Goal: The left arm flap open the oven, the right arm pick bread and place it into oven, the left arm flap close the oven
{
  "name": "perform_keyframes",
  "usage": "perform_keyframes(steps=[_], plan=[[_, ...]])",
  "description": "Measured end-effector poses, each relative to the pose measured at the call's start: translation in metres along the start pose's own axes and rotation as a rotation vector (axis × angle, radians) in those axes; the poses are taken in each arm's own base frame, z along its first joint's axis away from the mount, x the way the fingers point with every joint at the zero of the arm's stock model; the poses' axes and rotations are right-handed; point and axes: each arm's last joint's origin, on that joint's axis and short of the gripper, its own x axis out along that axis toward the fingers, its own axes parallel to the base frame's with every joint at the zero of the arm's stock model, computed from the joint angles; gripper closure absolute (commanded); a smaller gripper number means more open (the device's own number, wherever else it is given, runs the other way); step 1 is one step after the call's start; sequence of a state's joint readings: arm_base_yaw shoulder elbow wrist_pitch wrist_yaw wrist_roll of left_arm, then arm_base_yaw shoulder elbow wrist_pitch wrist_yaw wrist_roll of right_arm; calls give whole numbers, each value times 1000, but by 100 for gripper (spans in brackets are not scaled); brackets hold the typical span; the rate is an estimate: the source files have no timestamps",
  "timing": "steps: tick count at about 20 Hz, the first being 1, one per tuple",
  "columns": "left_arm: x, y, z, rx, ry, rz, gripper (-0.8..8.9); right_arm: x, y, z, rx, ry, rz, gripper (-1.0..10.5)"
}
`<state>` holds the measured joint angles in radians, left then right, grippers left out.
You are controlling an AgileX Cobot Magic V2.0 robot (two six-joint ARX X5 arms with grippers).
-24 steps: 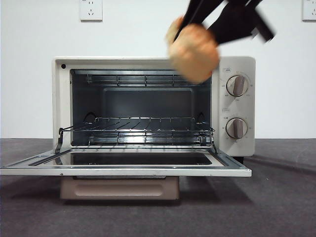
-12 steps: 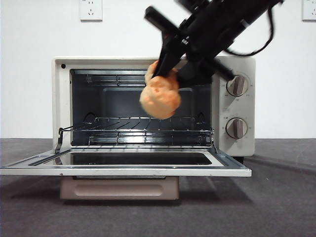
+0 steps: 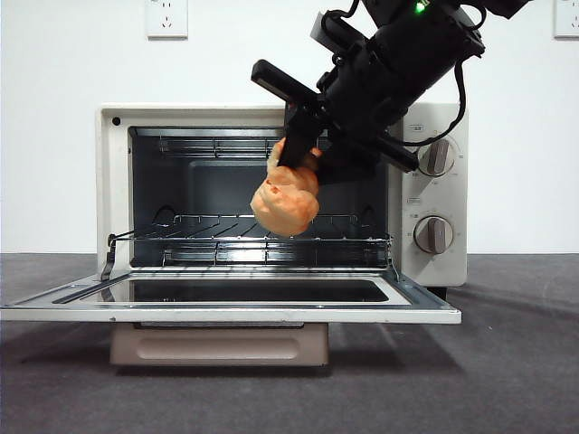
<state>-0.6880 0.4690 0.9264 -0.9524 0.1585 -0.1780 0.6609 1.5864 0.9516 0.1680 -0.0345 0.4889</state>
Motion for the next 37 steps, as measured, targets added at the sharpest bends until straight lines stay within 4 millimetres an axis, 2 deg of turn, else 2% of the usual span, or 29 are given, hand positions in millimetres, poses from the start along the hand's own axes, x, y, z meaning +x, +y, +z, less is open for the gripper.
perform_keyframes(steps=[9, 11, 14, 16, 25, 32, 37], plan=[[0, 0, -1, -3, 6, 1, 794, 0, -2, 1, 6, -31, -55, 834], [0, 0, -1, -3, 5, 1, 794, 0, -2, 1, 6, -31, -55, 767], [0, 0, -1, -6, 6, 1, 794, 0, -2, 1, 6, -32, -58, 570], [0, 0, -1, -6, 6, 1, 794, 0, -2, 1, 6, -41, -75, 511], [0, 0, -1, -6, 6, 0, 794, -4, 1, 2, 4, -31, -60, 509], [0, 2, 0, -5, -4, 52, 794, -30, 9, 3, 16, 69, -19, 510], [0, 4, 0, 12, -17, 143, 797, -64, 27, 0, -15, 159, 38, 511]])
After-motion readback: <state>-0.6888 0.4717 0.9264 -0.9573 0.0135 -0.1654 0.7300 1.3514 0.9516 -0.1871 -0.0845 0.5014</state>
